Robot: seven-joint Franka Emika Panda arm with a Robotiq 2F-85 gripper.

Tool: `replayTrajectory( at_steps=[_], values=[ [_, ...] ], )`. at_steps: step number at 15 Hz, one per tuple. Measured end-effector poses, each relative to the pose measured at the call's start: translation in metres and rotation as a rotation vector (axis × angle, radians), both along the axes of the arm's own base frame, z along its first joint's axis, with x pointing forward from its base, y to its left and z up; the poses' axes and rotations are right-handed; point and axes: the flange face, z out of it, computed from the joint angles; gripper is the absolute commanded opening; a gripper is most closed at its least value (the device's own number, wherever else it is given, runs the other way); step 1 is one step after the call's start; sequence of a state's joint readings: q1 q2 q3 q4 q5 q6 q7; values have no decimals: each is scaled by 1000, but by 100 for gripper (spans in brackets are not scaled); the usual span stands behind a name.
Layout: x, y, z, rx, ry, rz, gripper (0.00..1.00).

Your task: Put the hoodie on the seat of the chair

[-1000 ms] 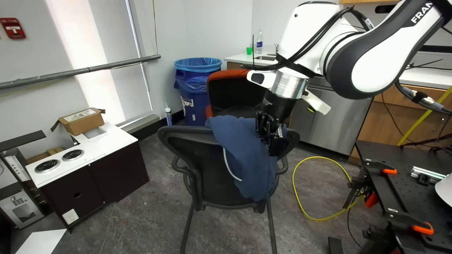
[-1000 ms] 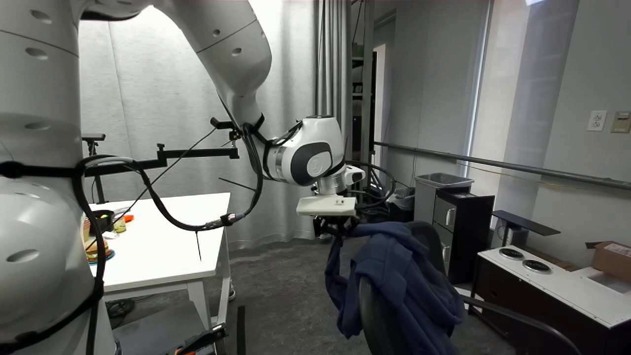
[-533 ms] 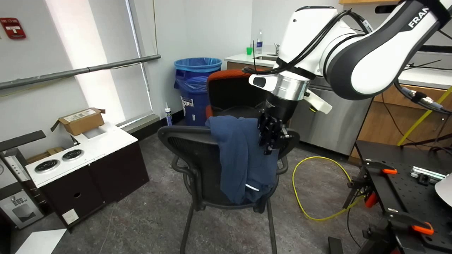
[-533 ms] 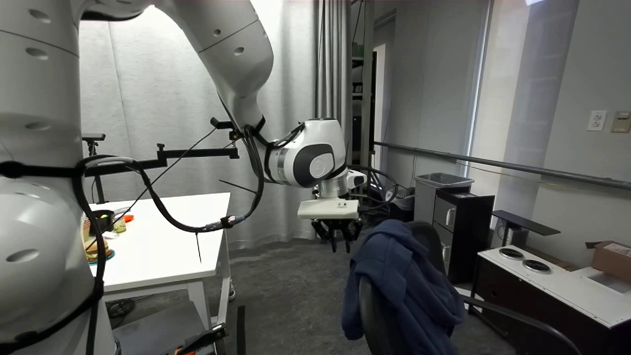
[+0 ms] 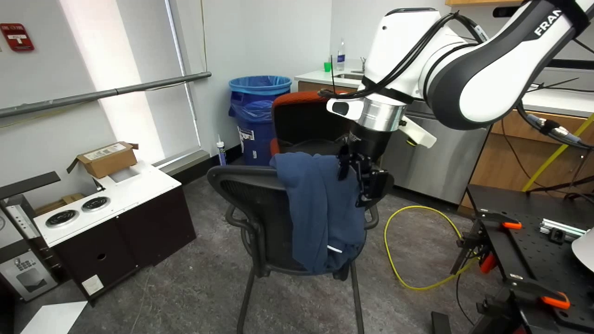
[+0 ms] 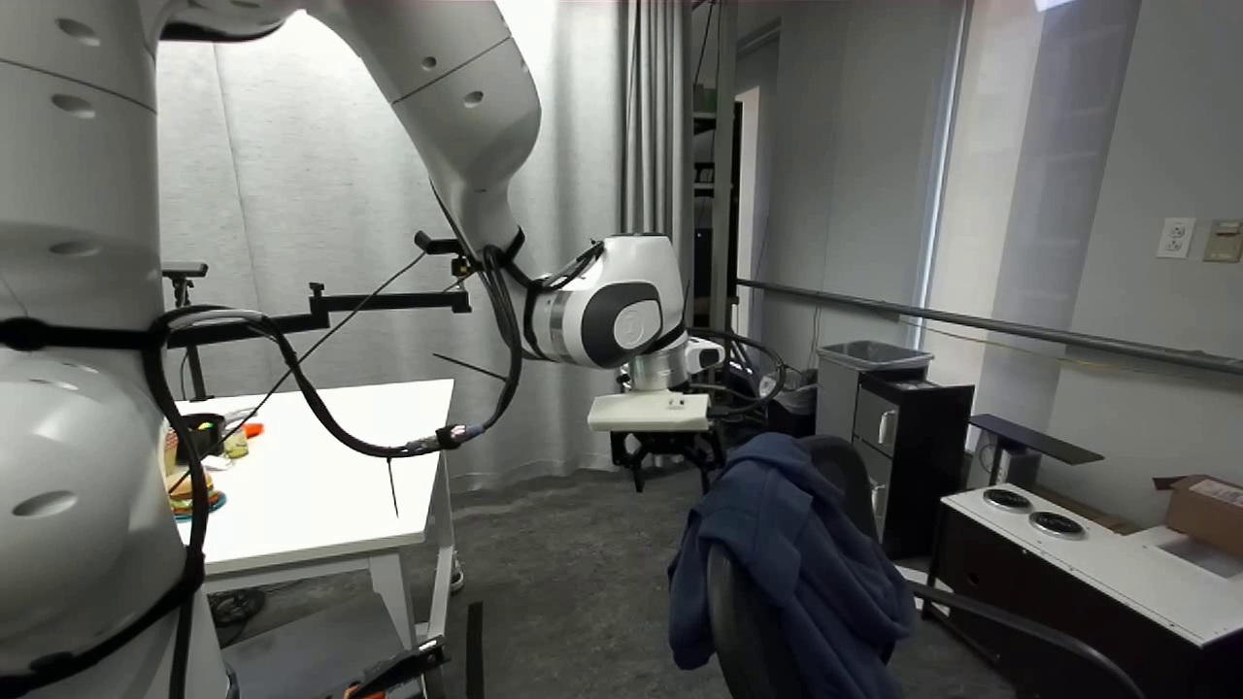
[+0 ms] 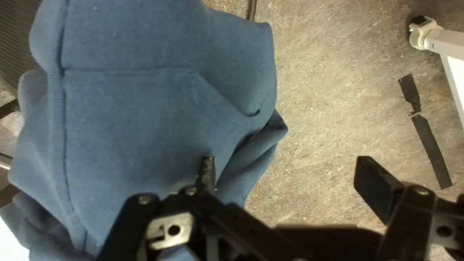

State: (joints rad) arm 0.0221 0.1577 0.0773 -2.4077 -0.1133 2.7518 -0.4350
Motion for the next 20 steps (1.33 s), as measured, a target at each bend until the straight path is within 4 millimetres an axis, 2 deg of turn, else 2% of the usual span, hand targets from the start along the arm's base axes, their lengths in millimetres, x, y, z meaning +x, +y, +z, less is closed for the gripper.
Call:
replayTrajectory(
  at_steps=[2,4,7,9,10,17,18,19,20],
  values=[
    [11,-4,10,11,-31,-44,100],
    [29,-16,20,19,-67,-118,100],
    [59,-50,27,0,-118,-226,100],
    [76,-74,24,-26,-136,-286,100],
    [82,-79,23,-32,-143,-307,100],
    [105,-82,4,-48,-151,-370,100],
    [108,-81,2,-48,-151,-377,75],
    [110,-82,0,-48,-152,-384,74],
    [113,-83,-2,-49,-153,-390,66]
  ],
)
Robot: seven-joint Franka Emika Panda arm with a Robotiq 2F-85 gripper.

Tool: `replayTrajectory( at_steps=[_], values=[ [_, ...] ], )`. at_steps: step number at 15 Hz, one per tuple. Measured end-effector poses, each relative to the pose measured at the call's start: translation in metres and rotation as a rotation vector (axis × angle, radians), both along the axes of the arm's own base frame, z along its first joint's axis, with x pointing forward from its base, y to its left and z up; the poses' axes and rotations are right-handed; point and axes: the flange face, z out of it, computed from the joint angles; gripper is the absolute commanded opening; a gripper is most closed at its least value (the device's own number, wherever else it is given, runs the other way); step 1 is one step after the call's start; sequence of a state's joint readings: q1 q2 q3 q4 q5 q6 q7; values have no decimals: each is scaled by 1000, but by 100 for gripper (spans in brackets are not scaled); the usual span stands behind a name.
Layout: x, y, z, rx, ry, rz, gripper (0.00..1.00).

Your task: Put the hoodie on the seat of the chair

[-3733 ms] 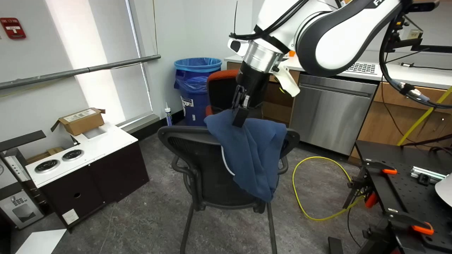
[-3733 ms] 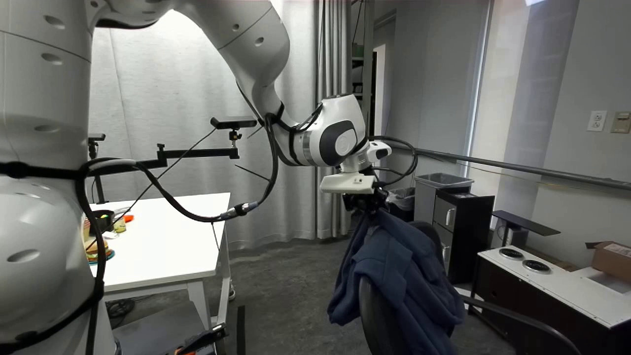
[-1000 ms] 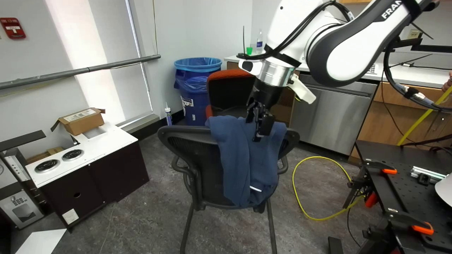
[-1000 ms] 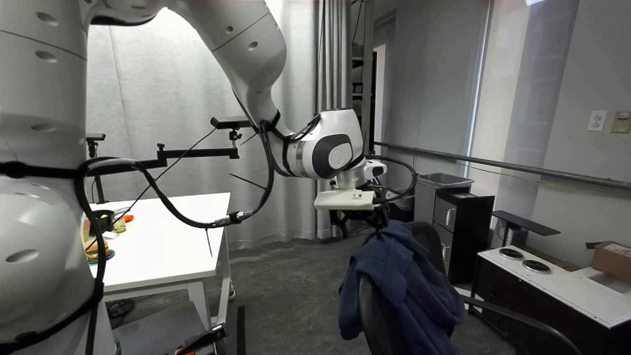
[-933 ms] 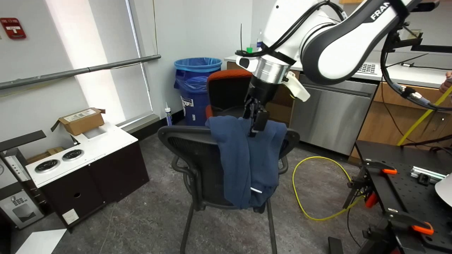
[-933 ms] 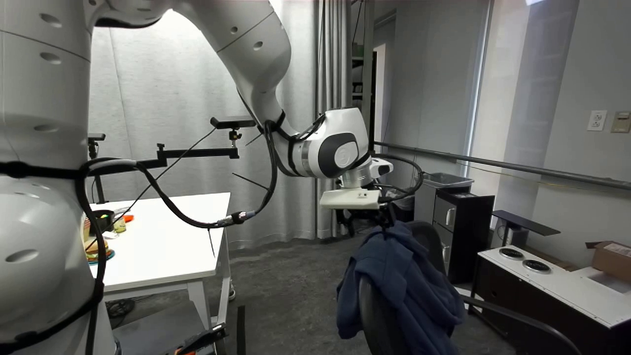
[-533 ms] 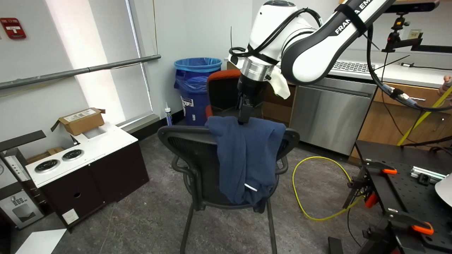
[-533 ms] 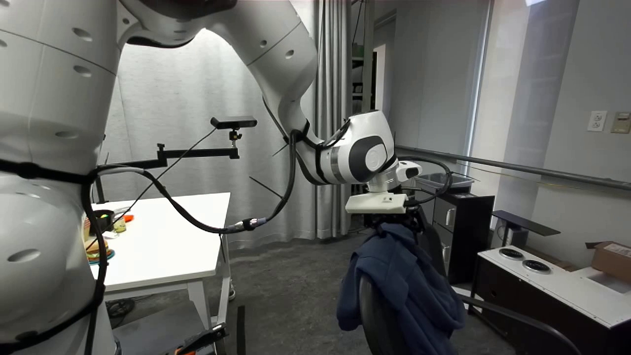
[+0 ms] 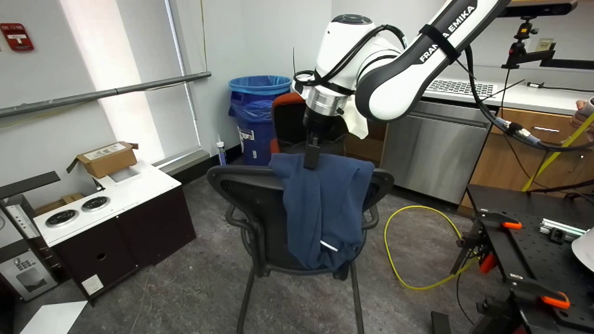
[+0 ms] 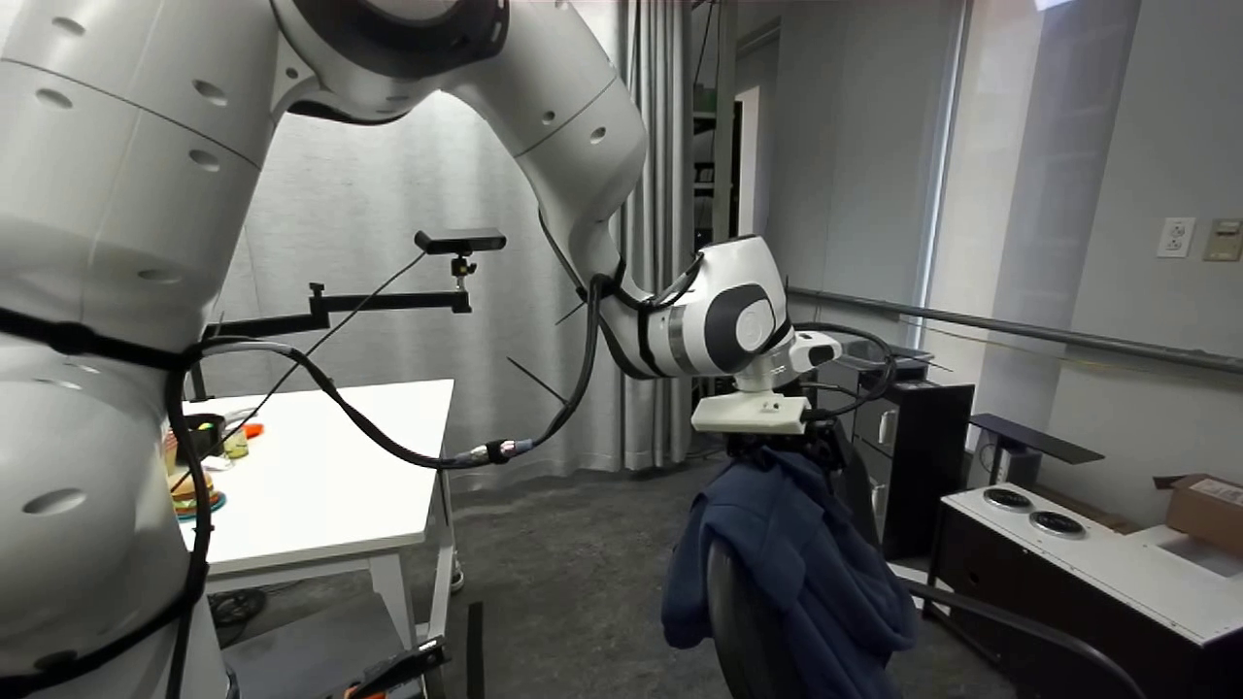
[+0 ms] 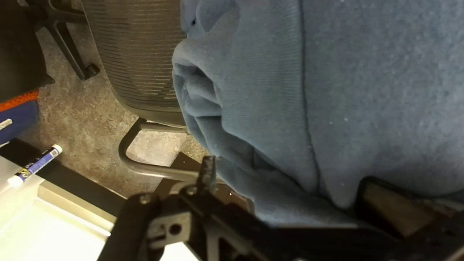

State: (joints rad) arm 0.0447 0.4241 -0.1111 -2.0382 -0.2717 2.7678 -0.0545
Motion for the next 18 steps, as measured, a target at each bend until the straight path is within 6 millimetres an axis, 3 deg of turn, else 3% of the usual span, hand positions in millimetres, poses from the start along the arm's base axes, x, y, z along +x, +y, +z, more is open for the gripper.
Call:
replayTrajectory(
  at_steps=[9,18],
  values=[
    [10,12,5,-1,-13,-22,1],
    [10,24,7,1,-14,-6,0]
  ],
)
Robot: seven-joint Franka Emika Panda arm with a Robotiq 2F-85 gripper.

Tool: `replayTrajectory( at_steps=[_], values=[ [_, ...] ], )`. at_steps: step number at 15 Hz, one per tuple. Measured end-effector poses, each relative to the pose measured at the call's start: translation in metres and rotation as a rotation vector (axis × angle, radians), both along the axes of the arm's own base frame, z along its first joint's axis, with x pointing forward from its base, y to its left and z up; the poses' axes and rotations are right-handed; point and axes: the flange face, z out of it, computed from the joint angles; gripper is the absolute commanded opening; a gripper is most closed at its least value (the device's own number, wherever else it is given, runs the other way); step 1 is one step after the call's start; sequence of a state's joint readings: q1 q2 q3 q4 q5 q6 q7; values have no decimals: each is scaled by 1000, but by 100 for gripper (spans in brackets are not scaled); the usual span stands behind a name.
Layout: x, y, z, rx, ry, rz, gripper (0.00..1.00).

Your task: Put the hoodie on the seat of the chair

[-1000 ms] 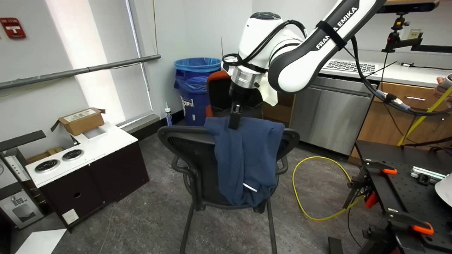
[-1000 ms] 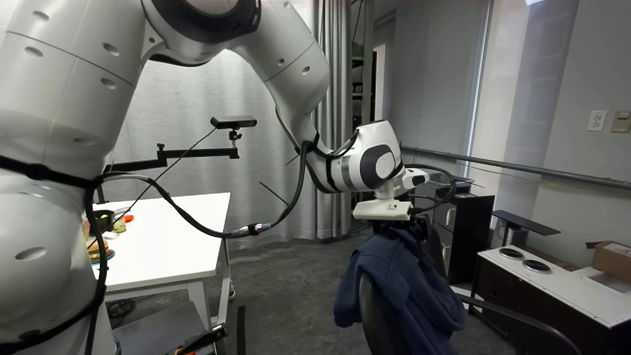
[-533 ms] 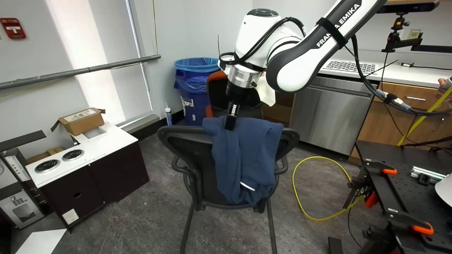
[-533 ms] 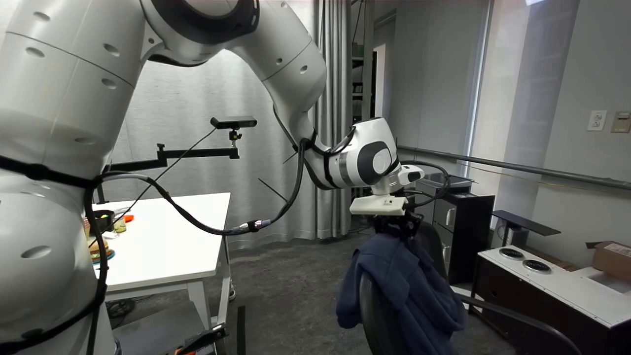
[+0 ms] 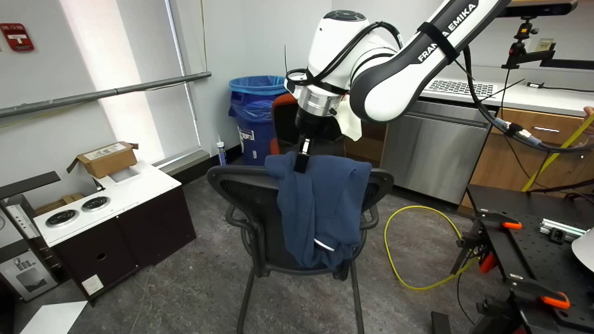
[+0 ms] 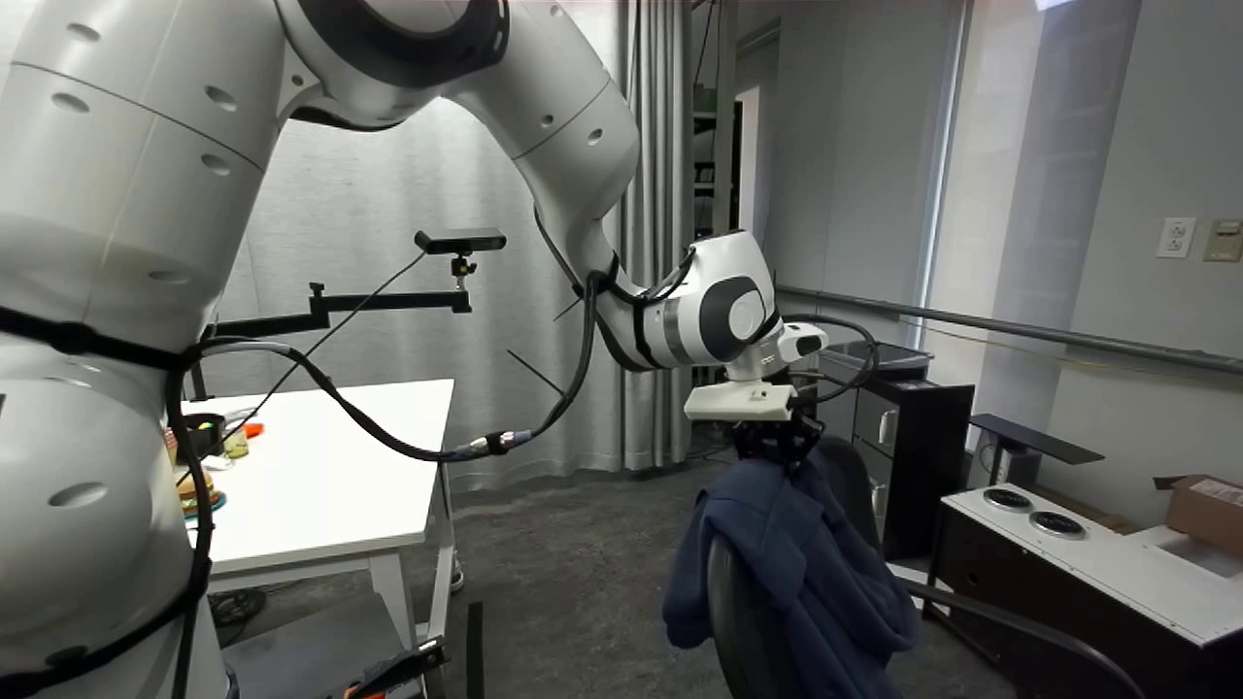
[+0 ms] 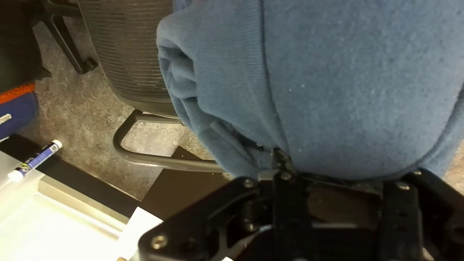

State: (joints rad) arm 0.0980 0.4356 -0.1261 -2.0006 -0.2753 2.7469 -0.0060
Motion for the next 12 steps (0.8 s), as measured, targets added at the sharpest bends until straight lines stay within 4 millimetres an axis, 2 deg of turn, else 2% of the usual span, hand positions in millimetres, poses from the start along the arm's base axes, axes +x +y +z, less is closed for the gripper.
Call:
replayTrajectory(
  at_steps=[4,6,8,11,12],
  values=[
    [0,3,0,0,1,10,0],
    [-3,10,0,0,0,50,0],
    [-10,21,4,1,-14,121,0],
    [-27,30,20,3,-44,244,0],
    [-35,40,24,12,-45,289,0]
  ],
)
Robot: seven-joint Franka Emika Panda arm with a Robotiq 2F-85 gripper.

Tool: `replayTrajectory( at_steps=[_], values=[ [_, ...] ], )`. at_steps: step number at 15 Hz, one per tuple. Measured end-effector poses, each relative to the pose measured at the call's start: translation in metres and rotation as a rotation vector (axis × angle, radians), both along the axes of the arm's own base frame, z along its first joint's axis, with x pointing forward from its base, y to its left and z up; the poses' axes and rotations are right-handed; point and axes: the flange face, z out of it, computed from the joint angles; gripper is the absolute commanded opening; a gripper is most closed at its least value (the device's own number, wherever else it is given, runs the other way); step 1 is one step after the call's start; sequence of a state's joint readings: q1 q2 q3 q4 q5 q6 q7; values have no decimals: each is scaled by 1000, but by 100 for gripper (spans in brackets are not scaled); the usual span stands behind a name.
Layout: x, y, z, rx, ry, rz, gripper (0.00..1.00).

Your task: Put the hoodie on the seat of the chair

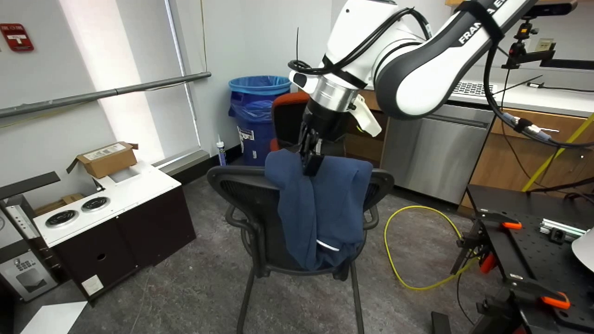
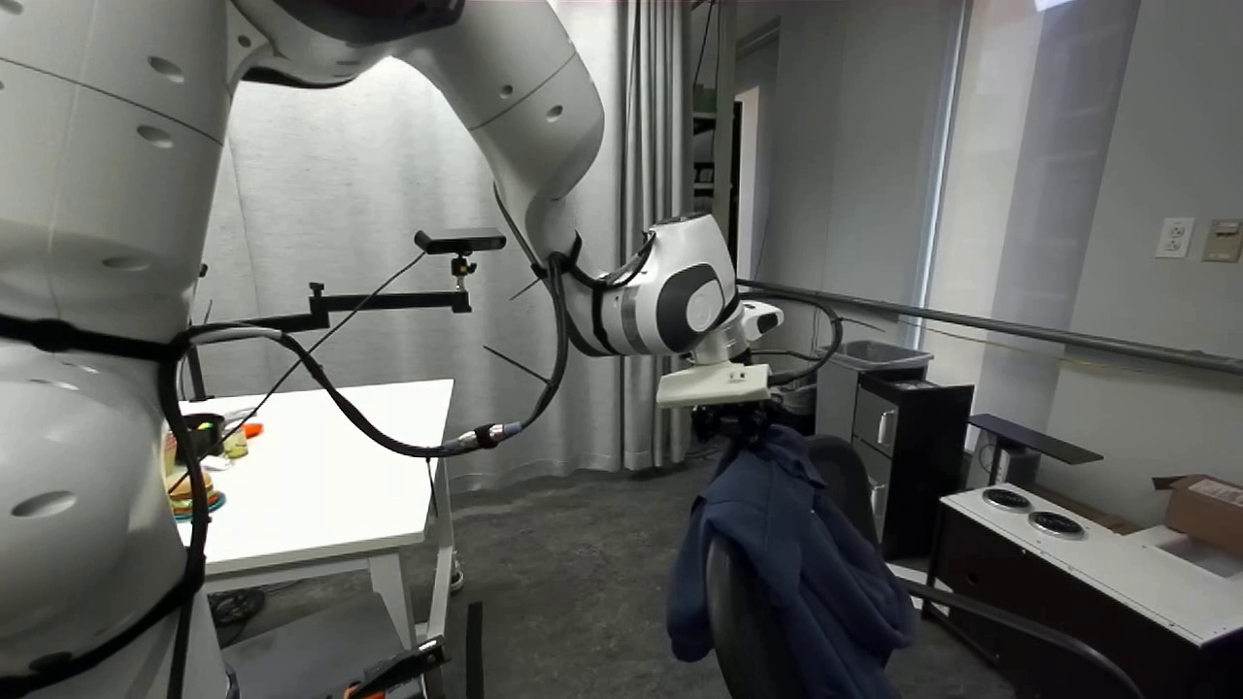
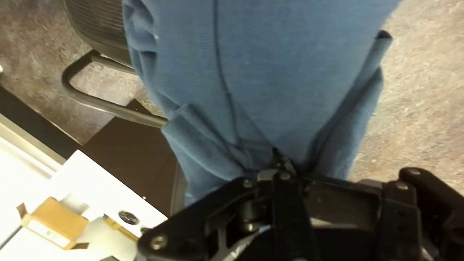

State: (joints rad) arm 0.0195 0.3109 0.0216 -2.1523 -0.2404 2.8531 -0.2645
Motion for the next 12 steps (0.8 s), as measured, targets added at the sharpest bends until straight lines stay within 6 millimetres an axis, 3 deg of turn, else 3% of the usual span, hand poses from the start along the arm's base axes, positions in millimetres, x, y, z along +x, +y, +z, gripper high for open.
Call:
replayTrajectory(
  at_steps=[5,9,10,12],
  values=[
    [-43,68,-1,53,49,172,0],
    [-57,79,-11,58,86,209,0],
    [-60,77,-15,55,106,207,25],
    [-65,71,-24,46,165,194,33]
  ],
)
